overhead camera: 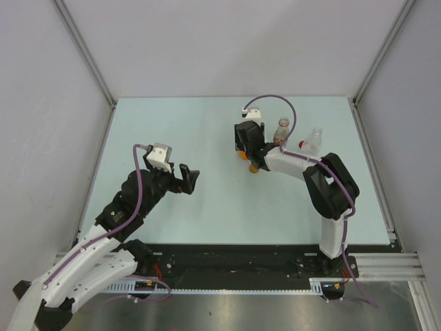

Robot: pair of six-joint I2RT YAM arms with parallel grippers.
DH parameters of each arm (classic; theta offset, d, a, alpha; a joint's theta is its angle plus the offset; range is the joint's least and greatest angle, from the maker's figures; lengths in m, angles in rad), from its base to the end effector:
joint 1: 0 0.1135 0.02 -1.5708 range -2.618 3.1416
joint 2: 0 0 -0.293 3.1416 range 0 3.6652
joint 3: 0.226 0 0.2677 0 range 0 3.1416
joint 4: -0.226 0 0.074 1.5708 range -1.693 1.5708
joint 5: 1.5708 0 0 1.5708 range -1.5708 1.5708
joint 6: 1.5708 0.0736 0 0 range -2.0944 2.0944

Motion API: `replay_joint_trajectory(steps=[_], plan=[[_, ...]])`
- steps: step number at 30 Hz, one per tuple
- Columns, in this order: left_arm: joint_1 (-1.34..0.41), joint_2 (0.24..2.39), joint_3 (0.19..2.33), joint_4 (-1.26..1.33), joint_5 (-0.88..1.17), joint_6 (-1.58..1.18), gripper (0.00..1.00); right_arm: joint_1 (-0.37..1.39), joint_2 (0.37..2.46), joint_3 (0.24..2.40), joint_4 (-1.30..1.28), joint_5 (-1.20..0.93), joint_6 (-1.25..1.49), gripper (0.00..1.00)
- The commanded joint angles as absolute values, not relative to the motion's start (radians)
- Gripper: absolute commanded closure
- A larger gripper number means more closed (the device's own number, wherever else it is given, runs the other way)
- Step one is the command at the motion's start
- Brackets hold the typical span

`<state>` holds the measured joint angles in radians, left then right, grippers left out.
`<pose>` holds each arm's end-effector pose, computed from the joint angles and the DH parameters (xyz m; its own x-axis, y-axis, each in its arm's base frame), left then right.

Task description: Unscrew the bottle caps

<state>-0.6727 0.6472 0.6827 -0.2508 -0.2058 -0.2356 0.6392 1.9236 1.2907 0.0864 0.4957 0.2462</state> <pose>0.1560 -0.1051 0.3282 -0.2684 -0.0783 -0.9601 0.4023 0.8965 -0.1856 0.4106 0.2616 0.2104 -0.4529 -0.0695 -0.8888 -0.0910 0.9954 -0.0315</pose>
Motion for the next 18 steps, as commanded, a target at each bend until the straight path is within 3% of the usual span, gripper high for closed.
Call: replay_joint_trajectory(steps=[1,18], plan=[[-0.670,0.646,0.690,-0.233,-0.192,-0.238,0.00,0.635,1.907,1.325,0.087,0.503,0.255,0.36],[-0.670,0.652,0.695,-0.235,-0.199,-0.236,0.00,0.643,1.781,1.325,0.083,0.483,0.261,0.16]])
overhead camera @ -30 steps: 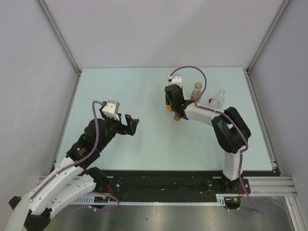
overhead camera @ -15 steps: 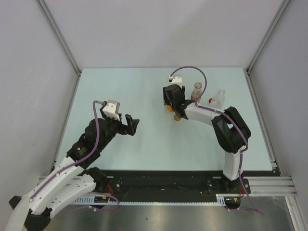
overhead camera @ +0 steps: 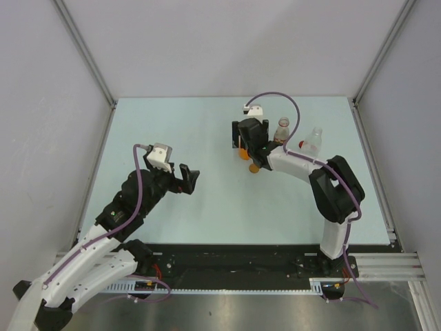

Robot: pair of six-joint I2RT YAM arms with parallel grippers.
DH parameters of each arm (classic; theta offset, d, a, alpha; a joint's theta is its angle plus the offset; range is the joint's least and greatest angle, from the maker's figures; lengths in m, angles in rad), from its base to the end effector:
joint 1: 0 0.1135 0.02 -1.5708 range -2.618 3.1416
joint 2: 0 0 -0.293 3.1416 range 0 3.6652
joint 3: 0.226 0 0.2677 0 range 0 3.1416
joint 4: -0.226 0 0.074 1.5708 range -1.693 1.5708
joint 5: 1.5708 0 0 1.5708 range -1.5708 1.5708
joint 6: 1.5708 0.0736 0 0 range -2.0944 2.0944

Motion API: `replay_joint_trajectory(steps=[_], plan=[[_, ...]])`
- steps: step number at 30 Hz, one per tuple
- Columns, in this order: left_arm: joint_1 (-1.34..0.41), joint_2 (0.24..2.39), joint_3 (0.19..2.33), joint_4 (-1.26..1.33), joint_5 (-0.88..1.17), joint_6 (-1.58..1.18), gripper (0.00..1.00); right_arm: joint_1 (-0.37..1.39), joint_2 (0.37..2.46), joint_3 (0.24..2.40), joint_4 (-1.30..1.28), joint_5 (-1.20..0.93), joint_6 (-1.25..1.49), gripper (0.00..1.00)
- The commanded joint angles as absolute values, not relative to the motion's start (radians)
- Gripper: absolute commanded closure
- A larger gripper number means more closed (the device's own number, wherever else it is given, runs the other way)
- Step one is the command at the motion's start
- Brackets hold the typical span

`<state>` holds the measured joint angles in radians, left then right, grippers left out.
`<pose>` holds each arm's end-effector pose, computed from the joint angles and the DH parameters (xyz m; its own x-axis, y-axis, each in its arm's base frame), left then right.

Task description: Unscrew the bottle caps

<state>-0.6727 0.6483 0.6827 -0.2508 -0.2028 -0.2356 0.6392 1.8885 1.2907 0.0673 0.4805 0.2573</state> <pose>0.1561 -0.1054 0.3280 -0.2698 -0.0773 -0.9598 0.4047 0.8954 -0.1859 0.4064 0.2597 0.2241 -0.4459 -0.0503 -0.8937 -0.0988 0.9951 -0.0067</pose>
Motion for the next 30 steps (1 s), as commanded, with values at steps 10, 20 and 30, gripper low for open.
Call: replay_joint_trajectory(steps=[10,20,30], plan=[[-0.670,0.653,0.704,-0.261,-0.259,-0.262,0.00,0.849,1.467,1.267,-0.132,0.646,0.261,0.11],[-0.669,0.730,0.770,-0.327,-0.305,-0.333,0.00,1.028,0.935,1.108,-0.334,0.744,0.341,0.07],[-0.670,0.819,0.825,-0.341,-0.357,-0.518,0.00,1.123,0.721,0.999,-0.431,0.784,0.291,0.04]])
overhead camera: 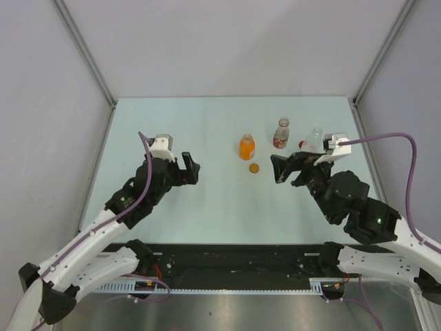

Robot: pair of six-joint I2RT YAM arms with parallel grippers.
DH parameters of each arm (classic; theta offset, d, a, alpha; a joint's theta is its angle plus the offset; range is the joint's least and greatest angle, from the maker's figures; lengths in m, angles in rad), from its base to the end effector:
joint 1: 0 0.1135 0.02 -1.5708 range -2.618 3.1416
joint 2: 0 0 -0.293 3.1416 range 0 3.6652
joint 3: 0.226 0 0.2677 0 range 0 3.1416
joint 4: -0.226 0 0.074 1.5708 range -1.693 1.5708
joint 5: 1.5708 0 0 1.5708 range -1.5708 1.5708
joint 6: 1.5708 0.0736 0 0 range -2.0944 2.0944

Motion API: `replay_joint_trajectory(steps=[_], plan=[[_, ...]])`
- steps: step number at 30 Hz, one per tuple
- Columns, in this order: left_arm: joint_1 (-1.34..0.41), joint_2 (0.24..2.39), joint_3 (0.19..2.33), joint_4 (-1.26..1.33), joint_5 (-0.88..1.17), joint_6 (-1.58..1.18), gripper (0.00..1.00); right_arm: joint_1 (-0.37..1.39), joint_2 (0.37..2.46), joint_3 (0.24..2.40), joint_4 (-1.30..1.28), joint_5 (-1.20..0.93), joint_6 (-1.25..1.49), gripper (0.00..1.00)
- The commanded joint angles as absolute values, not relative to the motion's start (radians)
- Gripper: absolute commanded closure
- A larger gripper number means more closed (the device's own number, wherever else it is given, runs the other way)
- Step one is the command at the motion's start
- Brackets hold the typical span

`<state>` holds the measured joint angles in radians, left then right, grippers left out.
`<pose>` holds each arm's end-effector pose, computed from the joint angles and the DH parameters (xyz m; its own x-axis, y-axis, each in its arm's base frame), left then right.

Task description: Unscrew the bottle caps

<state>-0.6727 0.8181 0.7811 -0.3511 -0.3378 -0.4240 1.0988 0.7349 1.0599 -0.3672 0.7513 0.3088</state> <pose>0.1837 -0.1151 0.3234 -0.4129 -0.1673 -0.8953 0.1954 0.9438 -0.2665 0.1168 0.1182 0.4447 -0.1219 0.2498 -0.9606 -0.3189 0.9067 0.2762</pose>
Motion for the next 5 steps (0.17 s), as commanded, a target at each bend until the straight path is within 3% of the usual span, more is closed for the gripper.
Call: replay_joint_trajectory(steps=[1,5], plan=[[-0.670,0.819,0.827,-0.339,-0.353,-0.526,0.00,1.130,0.718,0.991,-0.423,0.781,0.287,0.04],[-0.669,0.822,0.845,-0.359,-0.353,-0.558,0.00,1.137,0.704,0.970,-0.394,0.756,0.275,0.03]])
